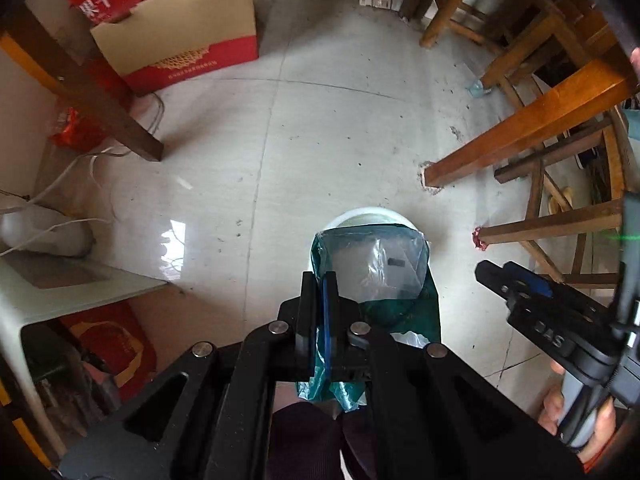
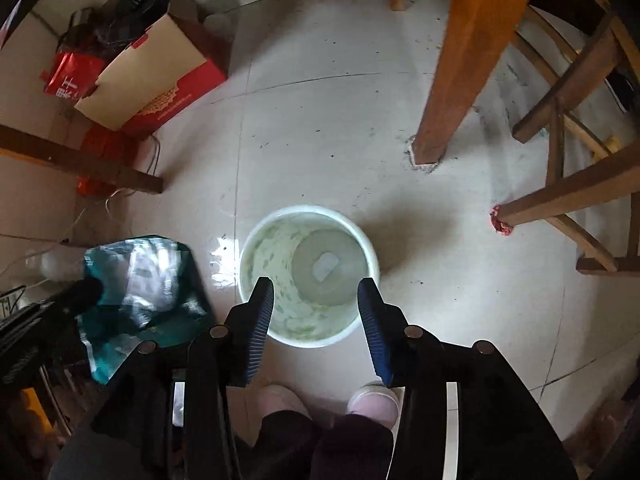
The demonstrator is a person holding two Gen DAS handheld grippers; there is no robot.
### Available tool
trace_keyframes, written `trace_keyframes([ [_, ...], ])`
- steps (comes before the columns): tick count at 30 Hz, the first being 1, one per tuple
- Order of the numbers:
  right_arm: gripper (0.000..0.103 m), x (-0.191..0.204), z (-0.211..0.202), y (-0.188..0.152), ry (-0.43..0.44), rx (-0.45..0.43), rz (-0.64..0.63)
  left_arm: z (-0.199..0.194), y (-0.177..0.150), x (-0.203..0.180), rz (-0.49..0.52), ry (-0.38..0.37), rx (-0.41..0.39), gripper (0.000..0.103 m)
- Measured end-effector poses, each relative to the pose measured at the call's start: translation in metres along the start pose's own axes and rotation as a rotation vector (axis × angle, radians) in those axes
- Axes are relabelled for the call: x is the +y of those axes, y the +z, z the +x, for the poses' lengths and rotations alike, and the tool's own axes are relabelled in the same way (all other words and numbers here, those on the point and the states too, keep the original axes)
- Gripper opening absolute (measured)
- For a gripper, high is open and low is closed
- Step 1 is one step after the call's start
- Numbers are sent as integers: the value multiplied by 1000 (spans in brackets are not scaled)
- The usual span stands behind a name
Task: Collect trash
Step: 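Open both tools to drop the bag and tray into the bucket, then raise both open tools back toward the table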
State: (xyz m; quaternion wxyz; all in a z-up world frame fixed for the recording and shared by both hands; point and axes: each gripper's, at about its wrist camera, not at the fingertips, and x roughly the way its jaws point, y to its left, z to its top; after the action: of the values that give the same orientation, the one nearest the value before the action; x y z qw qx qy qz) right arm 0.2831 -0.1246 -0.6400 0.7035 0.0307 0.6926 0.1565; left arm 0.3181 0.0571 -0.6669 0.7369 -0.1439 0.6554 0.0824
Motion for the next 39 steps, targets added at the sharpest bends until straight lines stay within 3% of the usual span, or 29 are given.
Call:
trace_keyframes([
  [5, 42, -8, -15, 0, -35, -30, 1, 11, 12, -23, 33, -42, 18, 1],
  [6, 44, -12, -18, 0, -40, -33, 3, 13, 14, -27, 34, -51, 23, 6],
  [8, 46, -15, -25, 0, -45, -41, 12, 19, 18, -33, 42, -58, 48, 23],
  [9, 46, -17, -28, 0, -46, -43, 17, 21, 19, -37, 47, -59, 67, 39],
  [10, 46, -16, -31, 1, -46, -44, 23, 22, 19, -39, 52, -61, 80, 45],
  [15, 46, -11, -56, 2, -34, -62, 54, 8, 16, -46, 67, -74, 113, 45],
  [24, 46, 24, -135, 5, 11, -105, 19, -98, 21, -52, 91, -66, 48, 45],
  [39, 46, 99, -335, -2, 37, -283, -39, -352, 28, -37, 95, -84, -208, 45],
])
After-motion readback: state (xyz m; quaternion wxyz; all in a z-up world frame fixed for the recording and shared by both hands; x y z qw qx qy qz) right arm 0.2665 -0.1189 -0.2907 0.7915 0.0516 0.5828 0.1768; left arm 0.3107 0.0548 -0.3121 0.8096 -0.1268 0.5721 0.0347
